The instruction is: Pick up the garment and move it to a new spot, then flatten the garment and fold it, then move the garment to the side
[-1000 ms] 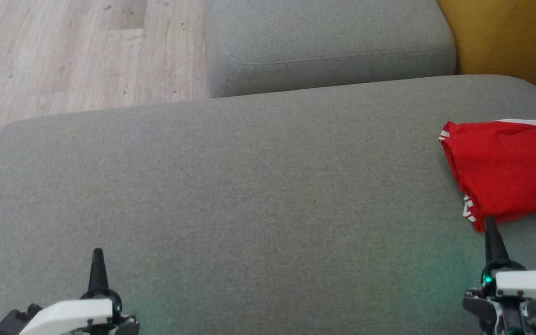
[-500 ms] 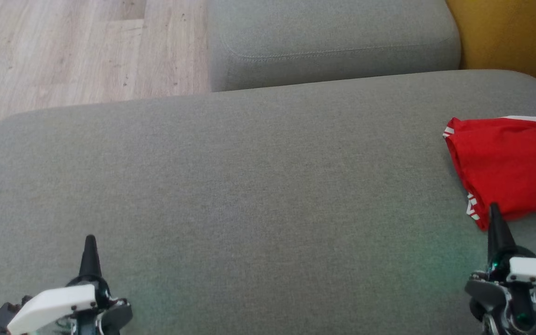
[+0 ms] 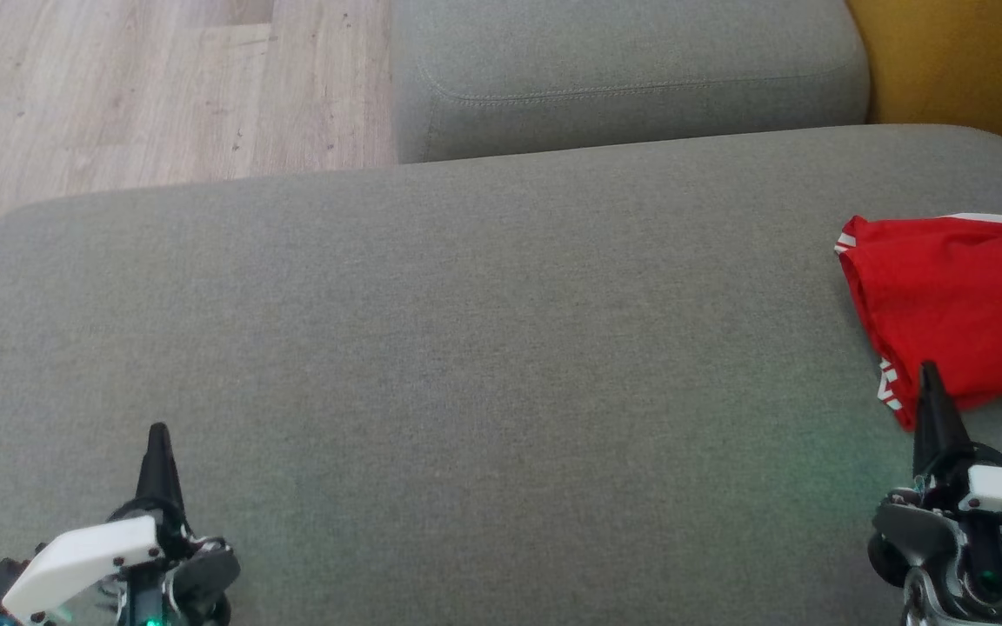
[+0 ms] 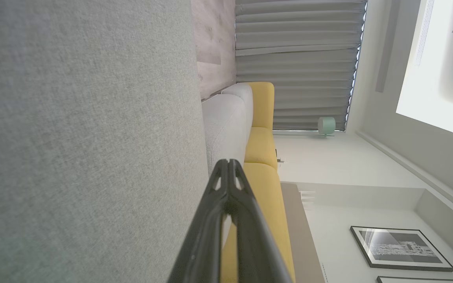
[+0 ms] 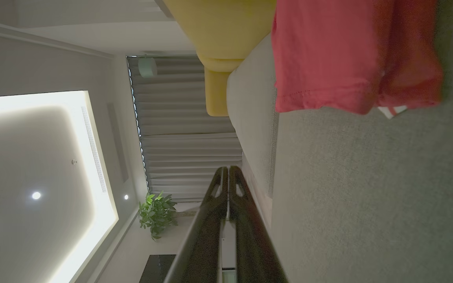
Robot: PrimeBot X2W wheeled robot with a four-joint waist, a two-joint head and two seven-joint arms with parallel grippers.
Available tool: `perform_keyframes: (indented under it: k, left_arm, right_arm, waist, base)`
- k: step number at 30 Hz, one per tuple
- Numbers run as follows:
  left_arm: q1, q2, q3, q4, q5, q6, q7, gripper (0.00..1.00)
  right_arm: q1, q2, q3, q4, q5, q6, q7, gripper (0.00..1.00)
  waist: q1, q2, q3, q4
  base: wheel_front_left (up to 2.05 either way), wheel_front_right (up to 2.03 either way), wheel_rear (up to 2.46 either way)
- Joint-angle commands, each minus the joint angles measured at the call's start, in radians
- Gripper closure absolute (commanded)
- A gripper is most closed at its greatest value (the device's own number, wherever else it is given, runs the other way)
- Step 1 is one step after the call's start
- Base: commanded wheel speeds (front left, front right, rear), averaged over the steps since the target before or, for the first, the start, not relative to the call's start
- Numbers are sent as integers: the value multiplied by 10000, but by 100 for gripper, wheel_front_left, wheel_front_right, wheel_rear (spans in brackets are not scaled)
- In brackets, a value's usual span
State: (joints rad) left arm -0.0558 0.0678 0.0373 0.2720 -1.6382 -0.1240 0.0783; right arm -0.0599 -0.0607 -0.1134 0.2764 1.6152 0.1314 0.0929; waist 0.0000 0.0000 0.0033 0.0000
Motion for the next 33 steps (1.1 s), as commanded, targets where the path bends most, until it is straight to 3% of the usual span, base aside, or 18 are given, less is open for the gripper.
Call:
perform_keyframes:
  k: [1, 33]
  left_arm:
    - [-491, 90, 398, -285, -10, -67, 54, 100]
    - [-500, 6, 515, -279, 89, -67, 148, 100]
  right_arm:
    - [-464, -21, 166, -326, 75, -7, 66, 100]
    - [-470, 23, 104, -322, 23, -7, 117, 100]
  waist:
    - [0, 0, -2, 0]
    - [0, 0, -2, 0]
  base:
    - [0, 0, 0]
    - [0, 0, 0]
